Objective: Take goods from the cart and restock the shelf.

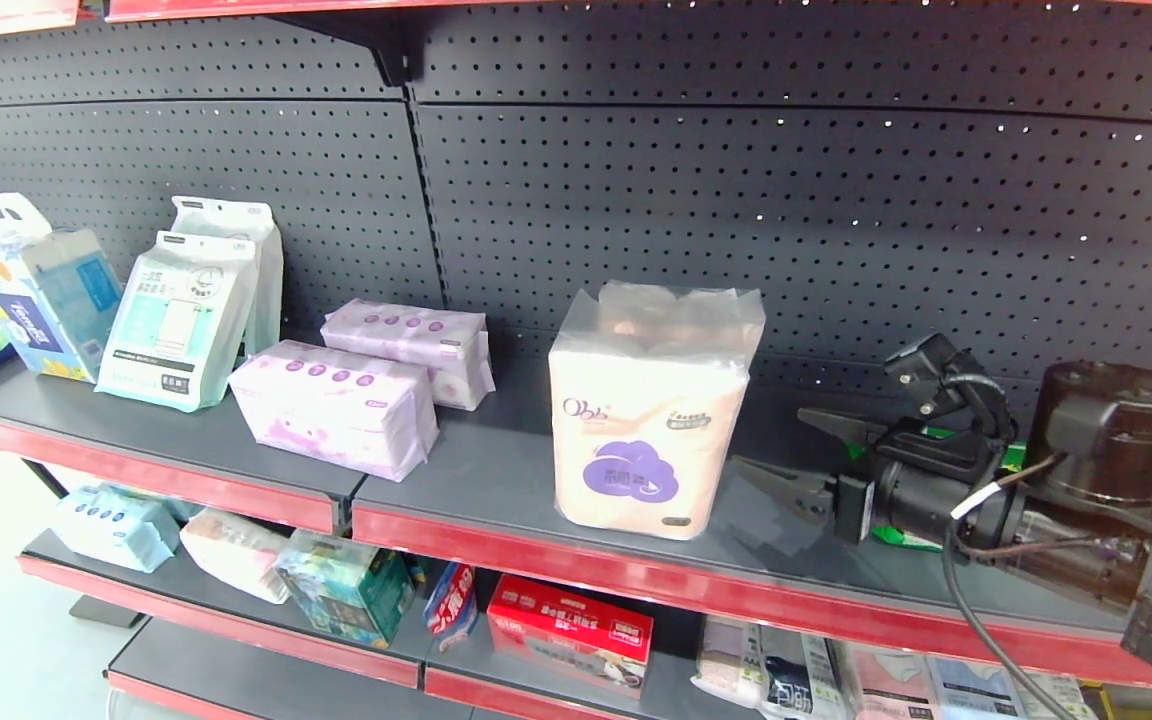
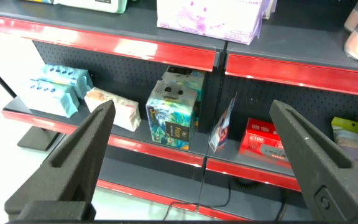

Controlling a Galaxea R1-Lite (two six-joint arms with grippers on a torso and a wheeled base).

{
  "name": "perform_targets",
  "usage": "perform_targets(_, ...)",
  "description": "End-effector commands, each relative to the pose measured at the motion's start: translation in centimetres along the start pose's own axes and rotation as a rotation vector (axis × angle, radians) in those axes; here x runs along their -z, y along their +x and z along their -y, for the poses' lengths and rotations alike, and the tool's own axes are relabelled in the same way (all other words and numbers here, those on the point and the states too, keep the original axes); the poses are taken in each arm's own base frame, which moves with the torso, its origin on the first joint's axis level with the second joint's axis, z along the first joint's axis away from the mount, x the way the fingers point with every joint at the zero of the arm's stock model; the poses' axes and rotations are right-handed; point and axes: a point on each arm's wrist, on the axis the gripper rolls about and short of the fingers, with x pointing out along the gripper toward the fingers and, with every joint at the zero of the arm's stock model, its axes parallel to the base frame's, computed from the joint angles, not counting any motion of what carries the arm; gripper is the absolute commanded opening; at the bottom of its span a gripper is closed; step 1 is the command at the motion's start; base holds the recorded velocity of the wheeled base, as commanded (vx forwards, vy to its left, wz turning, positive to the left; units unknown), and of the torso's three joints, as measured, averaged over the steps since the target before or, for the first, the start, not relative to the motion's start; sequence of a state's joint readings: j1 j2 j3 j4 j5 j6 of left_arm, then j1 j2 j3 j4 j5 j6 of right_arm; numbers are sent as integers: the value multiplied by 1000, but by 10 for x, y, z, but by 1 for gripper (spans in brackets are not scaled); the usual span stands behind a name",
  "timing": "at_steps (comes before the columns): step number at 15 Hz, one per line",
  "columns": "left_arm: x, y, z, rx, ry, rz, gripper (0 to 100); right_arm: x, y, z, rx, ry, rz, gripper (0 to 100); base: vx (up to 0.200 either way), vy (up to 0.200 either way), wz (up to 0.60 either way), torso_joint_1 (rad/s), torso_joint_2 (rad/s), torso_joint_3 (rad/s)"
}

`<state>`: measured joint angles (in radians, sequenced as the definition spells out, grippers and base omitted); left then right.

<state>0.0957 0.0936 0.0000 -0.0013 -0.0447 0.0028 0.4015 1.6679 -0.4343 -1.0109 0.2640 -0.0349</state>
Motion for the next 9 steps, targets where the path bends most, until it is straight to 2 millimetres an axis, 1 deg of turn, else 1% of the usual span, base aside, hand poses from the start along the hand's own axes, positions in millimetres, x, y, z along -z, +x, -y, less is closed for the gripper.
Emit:
perform_targets(1,0,0,0,-1,0,-1,100,10,8,2,-1,8,-29,100,0,0,0,0,0,0)
perform_targets(2,0,0,0,0,0,-1,100,11,8,2,-1,9,-34,100,0,0,0,0,0,0)
perform_targets(4,0,0,0,-1,0,-1,100,13,18,6,2,8,-14,100,0,0,0,0,0,0)
perform_targets(5,0,0,0,-1,0,-1,100,11,20,4,-9,2,5,100,0,0,0,0,0,0)
perform_targets(7,0,0,0,0,0,-1,100,12,22,-1,-67,-1,6,100,0,0,0,0,0,0)
perform_targets(9,0,0,0,0,0,-1,100,11,23,-1,-82,-2,9,100,0,0,0,0,0,0)
